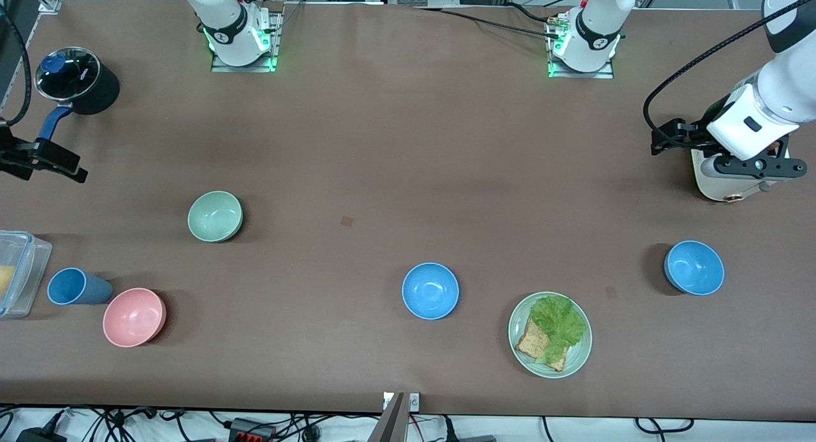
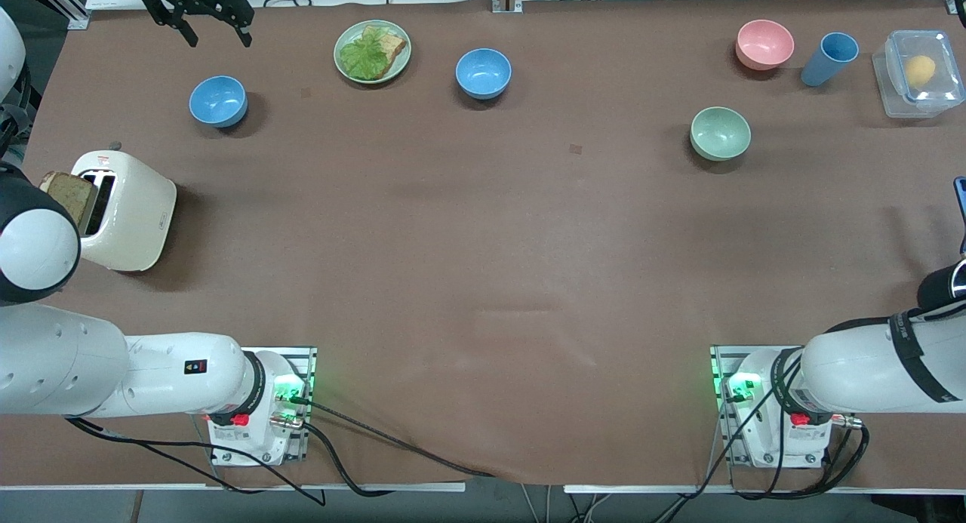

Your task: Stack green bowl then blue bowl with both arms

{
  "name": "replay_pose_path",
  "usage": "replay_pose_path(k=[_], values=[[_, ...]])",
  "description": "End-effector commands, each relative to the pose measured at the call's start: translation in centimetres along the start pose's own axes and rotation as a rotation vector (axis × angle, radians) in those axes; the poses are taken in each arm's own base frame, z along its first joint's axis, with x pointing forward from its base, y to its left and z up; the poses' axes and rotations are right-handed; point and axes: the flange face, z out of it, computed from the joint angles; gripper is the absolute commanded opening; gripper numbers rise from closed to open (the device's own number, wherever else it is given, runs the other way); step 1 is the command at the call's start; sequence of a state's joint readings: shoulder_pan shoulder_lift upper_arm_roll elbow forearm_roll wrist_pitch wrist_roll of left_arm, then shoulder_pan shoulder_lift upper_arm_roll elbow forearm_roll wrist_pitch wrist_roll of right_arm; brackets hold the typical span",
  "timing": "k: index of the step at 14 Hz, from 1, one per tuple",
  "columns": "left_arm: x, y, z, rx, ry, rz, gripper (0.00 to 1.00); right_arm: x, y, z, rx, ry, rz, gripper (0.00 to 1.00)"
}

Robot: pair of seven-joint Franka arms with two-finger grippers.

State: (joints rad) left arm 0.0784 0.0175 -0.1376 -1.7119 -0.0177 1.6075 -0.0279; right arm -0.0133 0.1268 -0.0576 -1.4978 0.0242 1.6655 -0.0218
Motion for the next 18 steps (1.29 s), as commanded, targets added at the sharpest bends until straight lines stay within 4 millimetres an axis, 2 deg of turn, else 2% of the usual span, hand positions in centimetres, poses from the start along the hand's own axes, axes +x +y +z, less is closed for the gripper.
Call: replay_pose_path(k=[1, 6, 10, 12, 14, 18], values=[[-0.2, -0.2, -0.8, -0.021, 0.005, 0.013, 1.00, -2.3, -0.1, 0.7, -0.016, -0.004, 0.006, 1.00], [-0.2, -0.3, -0.7, -0.020, 0.001, 0.012, 1.00, -2.6, 0.0, 0.2, -0.016, 0.009, -0.004, 1.00], [-0.2, -0.3, -0.7, -0.020, 0.002, 0.012, 1.00, -2.2, 0.3, 1.1, -0.033, -0.003, -0.008, 1.00], [-0.2, -0.3, -0.7, -0.020, 0.001, 0.015, 1.00, -1.2, 0.3, 3.6, -0.086, -0.044, -0.025, 1.00], [-0.2, -0.3, -0.7, -0.020, 0.002, 0.016, 1.00, -0.2, -0.2, 7.5, -0.101, -0.106, -0.037, 1.00], [-0.2, -0.3, -0.7, -0.021, 0.002, 0.019, 1.00, 2.2, -0.7, 16.6, -0.104, -0.205, -0.041, 1.00]])
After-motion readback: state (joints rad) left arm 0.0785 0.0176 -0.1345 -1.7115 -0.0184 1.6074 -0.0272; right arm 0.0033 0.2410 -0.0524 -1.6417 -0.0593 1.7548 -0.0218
